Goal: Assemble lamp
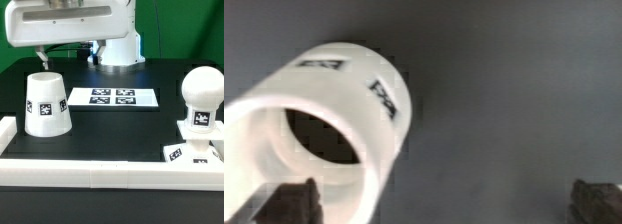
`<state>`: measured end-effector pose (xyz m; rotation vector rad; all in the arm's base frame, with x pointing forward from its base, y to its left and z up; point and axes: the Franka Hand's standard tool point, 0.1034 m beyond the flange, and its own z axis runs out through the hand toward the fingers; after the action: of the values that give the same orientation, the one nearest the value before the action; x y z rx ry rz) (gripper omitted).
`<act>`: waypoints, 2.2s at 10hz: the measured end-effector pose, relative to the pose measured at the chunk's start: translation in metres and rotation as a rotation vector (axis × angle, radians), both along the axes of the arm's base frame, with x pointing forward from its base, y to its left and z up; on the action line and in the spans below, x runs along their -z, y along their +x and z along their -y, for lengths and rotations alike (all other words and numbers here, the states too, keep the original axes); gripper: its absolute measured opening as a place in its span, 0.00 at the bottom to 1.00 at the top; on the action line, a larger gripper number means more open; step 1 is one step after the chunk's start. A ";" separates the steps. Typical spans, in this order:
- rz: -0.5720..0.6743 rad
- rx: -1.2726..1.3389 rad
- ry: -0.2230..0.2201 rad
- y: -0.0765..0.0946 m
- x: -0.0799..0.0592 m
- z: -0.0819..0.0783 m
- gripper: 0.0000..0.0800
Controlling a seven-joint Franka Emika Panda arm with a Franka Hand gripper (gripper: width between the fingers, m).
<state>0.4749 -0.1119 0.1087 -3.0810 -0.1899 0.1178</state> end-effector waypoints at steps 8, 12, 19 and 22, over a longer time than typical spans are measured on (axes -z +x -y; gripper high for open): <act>-0.024 -0.004 -0.024 -0.006 0.024 0.010 0.75; -0.030 -0.003 -0.026 -0.007 0.027 0.010 0.12; -0.062 0.025 0.005 -0.003 0.021 -0.018 0.06; -0.144 0.172 0.111 0.017 -0.011 -0.078 0.06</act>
Offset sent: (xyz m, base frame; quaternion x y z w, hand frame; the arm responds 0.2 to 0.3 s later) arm 0.0079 -0.0078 -0.0140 -0.0132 0.0164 -0.0050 0.9998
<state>0.4922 -0.0340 0.1194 -2.9466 0.0720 0.3082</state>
